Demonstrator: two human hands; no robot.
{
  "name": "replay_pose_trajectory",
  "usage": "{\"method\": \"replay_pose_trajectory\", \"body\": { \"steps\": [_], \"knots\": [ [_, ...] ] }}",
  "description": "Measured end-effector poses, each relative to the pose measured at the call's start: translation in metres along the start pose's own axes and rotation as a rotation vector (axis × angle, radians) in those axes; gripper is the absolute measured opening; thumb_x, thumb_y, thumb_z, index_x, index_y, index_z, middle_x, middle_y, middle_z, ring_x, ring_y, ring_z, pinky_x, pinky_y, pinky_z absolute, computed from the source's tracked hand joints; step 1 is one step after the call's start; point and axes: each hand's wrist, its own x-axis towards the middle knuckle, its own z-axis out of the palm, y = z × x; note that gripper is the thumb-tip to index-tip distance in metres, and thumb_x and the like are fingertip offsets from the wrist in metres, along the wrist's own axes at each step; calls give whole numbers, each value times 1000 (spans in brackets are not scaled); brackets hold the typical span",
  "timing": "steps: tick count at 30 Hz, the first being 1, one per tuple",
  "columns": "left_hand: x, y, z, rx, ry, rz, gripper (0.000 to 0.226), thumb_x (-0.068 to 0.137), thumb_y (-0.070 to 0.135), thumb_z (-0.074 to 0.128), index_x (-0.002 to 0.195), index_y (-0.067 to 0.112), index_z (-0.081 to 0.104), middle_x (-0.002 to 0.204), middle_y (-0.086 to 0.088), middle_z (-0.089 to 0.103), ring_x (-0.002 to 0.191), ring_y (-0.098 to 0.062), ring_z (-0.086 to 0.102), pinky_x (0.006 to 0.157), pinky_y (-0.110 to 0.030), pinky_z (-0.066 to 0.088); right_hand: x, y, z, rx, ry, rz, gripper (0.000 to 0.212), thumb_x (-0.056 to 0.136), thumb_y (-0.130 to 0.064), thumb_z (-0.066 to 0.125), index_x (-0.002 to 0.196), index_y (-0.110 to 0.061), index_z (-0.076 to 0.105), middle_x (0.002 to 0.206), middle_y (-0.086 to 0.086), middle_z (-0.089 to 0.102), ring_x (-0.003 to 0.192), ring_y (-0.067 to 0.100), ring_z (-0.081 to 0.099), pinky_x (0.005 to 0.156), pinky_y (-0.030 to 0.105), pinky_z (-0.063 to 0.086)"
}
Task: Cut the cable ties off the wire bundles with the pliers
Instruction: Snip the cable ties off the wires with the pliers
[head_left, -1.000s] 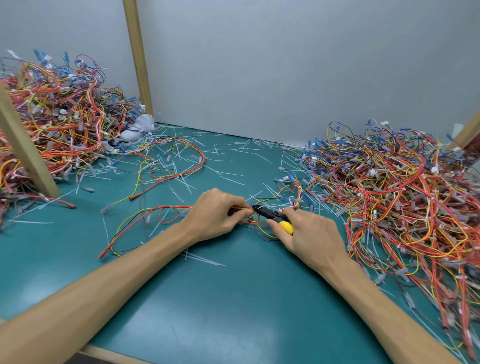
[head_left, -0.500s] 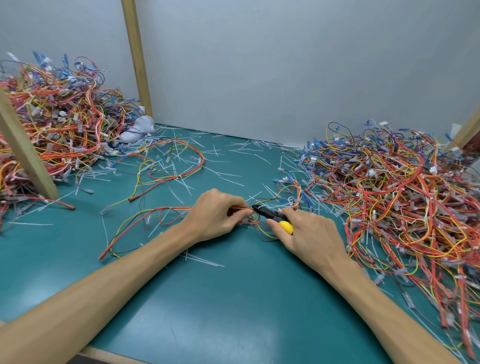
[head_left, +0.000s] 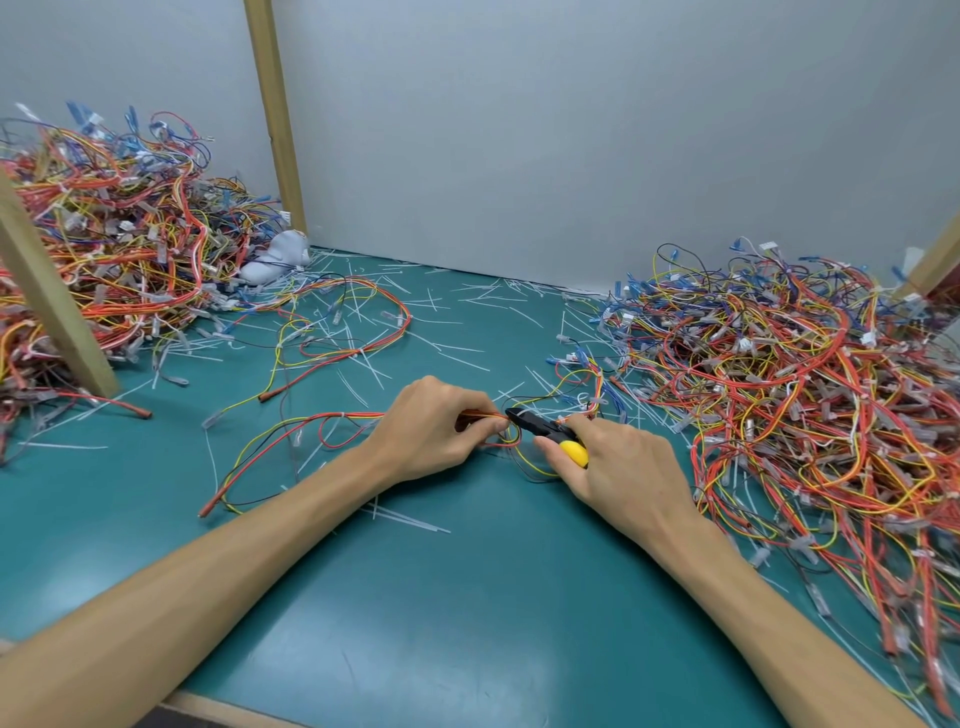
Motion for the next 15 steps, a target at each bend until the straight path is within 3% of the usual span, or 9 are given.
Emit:
{"method": "replay_pose_trajectory", "body": {
  "steps": [8,15],
  "knots": [
    [0,0,0,-18,13,-10,25,88,42,58,88,25,75,70,5,72,65,-16,65,63,-34,51,2,1,0,-25,-9,9,61,87,-71,14,88,-25,54,79,-3,64,80,26,63,55,34,34],
    [0,-1,0,-15,26,-9,28,87,45,57,87,24,75,68,5,71,62,-16,62,60,-33,49,2,3,1,93,24,74,52,89,-69,28,90,-27,59,78,-3,67,79,29,63,56,33,34]
  ]
}}
